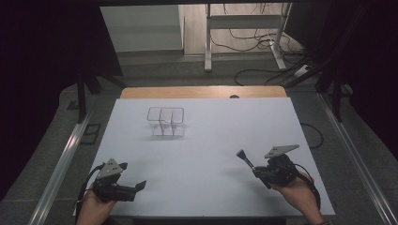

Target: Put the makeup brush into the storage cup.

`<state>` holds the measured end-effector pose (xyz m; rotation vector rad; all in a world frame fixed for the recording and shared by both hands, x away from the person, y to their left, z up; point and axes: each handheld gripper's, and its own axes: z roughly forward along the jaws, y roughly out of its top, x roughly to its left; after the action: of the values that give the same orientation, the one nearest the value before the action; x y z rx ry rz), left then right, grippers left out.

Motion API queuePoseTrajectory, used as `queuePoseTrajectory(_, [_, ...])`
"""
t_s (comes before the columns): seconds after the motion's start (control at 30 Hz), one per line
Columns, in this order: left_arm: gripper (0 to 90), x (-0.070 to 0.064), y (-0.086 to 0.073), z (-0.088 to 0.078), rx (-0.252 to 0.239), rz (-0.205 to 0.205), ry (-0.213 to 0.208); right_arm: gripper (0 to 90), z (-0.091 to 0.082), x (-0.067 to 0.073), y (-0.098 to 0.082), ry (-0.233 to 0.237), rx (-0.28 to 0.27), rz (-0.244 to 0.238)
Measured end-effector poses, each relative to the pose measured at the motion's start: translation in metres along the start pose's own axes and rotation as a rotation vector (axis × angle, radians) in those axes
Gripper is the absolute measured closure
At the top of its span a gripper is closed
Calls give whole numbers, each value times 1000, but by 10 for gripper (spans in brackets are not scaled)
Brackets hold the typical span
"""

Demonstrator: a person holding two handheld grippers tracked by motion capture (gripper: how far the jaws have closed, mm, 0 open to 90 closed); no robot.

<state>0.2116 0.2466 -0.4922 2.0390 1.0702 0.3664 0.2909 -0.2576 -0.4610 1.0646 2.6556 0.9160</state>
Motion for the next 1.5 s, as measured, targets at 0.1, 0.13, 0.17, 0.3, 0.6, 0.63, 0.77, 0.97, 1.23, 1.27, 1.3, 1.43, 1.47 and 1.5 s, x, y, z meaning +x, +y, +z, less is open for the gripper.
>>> queuePoseTrajectory(0.1, [29, -2, 2, 2, -6, 2, -4, 791, -1, 1, 2, 3, -23, 0])
queuePoseTrajectory(0.13, [29, -2, 2, 3, -8, 4, -5, 791, -2, 1, 2, 6, -31, -2])
queuePoseTrajectory(0.17, [29, -3, 3, 4, -8, 8, -6, 791, -2, 1, 2, 6, -37, -1])
queuePoseTrajectory(0.3, [29, -6, 6, 8, -5, 28, -6, 791, -2, 3, 4, 9, -59, -8])
queuePoseTrajectory(0.6, [39, -8, 9, 16, -5, 54, -53, 791, -2, 6, 9, 17, -101, -5])
queuePoseTrajectory(0.63, [41, -8, 10, 18, -12, 54, -57, 791, -2, 6, 9, 18, -104, -4])
queuePoseTrajectory(0.77, [42, -7, 12, 21, -18, 47, -76, 791, -2, 6, 10, 24, -124, 10])
queuePoseTrajectory(0.97, [47, -11, 17, 24, -13, 19, -82, 791, -1, 8, 12, 31, -146, 15])
queuePoseTrajectory(1.23, [39, -15, 26, 36, -14, -12, -152, 791, 3, 12, 16, 50, -180, 7])
queuePoseTrajectory(1.27, [39, -15, 28, 37, -15, -14, -162, 791, 3, 12, 16, 52, -185, 10])
queuePoseTrajectory(1.3, [39, -16, 29, 38, -13, -17, -167, 791, 4, 13, 17, 55, -189, 10])
queuePoseTrajectory(1.43, [42, -20, 34, 43, 0, -1, -172, 791, 5, 15, 20, 63, -209, 7])
queuePoseTrajectory(1.47, [43, -20, 36, 45, 3, -1, -179, 791, 6, 16, 21, 66, -212, 10])
queuePoseTrajectory(1.5, [43, -21, 37, 46, 4, 0, -184, 790, 6, 16, 21, 66, -216, 6])
